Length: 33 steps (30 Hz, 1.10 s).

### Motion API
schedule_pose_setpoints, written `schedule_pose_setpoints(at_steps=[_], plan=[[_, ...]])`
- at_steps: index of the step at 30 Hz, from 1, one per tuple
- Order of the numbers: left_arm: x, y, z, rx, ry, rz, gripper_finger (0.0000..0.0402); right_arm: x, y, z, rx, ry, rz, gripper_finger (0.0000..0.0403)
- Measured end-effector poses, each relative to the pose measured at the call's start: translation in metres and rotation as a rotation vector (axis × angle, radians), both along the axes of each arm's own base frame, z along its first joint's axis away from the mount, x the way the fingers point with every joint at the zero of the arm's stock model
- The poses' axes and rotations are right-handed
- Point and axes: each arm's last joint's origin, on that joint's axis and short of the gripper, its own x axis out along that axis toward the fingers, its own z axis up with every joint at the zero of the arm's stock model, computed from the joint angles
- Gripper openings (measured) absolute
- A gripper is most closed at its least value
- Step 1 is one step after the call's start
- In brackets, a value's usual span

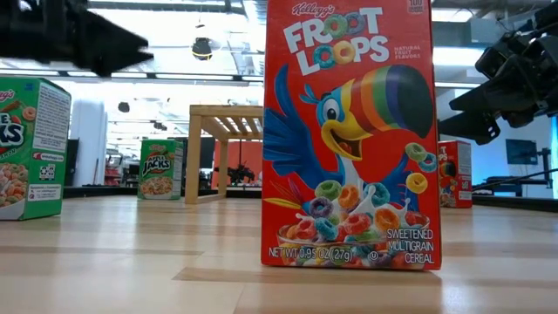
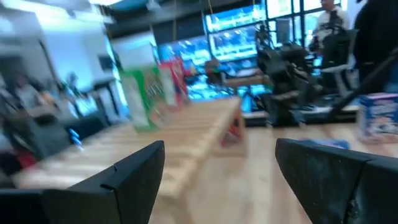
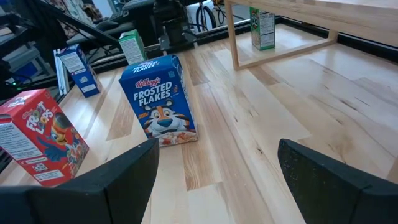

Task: Stack cereal on shelf
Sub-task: Put the top green cereal box on the shelf aligned with the other green cereal box

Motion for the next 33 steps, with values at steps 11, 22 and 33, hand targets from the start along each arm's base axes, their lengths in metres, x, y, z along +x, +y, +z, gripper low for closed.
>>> schedule_pose_setpoints(at_steps=[11,22,33], plan=[[-0.016,0.01,0.075,0.201,0.288,0.327,0.0298,0.0,0.0,0.0,-0.002,0.001,0.001,0.0354],[0.006,0.024,0.139,0.16,0.664,0.415,0.0298,0.0,0.0,0.0,-0.002,0.001,0.001,0.0354],[0.033,0.072,0.137,0.024,0.98,0.319,0.0298,0.0,0.0,0.0,-0.001,0.001,0.0,0.0354]])
